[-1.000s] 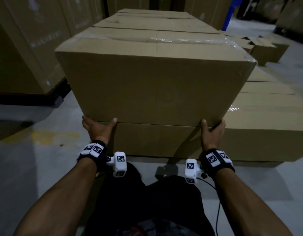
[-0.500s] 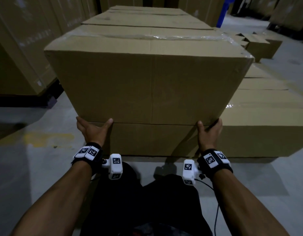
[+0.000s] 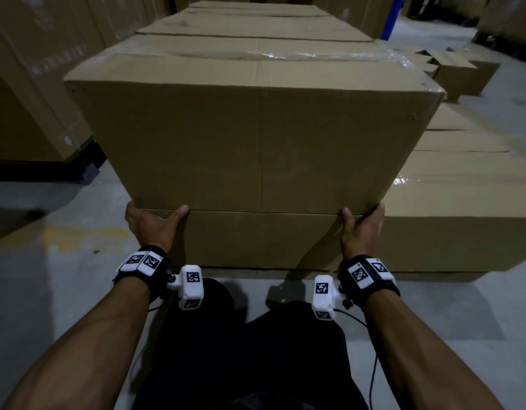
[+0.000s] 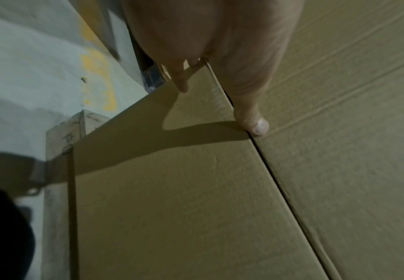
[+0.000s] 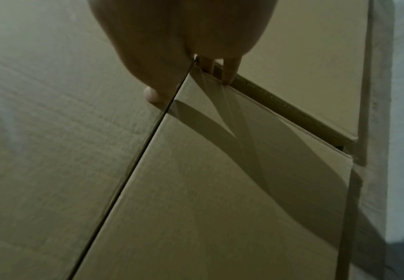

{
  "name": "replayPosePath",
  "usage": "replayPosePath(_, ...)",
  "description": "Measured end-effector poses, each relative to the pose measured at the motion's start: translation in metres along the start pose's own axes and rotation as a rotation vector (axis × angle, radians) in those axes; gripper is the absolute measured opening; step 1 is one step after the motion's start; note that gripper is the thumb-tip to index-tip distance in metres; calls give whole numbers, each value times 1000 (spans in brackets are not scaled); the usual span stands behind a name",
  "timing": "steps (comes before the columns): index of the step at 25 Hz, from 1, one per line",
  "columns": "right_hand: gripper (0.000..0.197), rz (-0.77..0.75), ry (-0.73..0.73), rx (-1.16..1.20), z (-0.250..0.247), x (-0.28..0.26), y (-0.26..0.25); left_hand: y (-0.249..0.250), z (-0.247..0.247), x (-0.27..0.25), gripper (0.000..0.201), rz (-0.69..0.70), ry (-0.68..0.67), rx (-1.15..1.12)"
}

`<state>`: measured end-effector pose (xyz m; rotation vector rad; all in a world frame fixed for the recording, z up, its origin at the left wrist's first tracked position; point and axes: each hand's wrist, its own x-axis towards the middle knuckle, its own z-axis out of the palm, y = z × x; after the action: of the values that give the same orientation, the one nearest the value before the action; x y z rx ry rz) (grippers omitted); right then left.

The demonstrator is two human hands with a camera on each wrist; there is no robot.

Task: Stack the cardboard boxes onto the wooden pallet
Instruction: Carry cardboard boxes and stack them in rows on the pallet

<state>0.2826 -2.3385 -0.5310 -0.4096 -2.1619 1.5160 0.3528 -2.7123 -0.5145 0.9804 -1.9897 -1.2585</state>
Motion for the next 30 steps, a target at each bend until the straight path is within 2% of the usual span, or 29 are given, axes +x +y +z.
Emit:
replayPosePath(13,78,-44,13,-79,6,1,7,-1,0,1,108,36,-7,109)
replayPosePath(19,74,-63,7,-95,6,-1,12,-7,2,-6,111,38,-78,48)
replayPosePath(24,68,-106,36,-108,6,3,13,-5,5,-8,109,19,-74,38)
replayPosePath(30,65,-79,28,-103,6,4,11,-7,7,-9,109,39,-56,78)
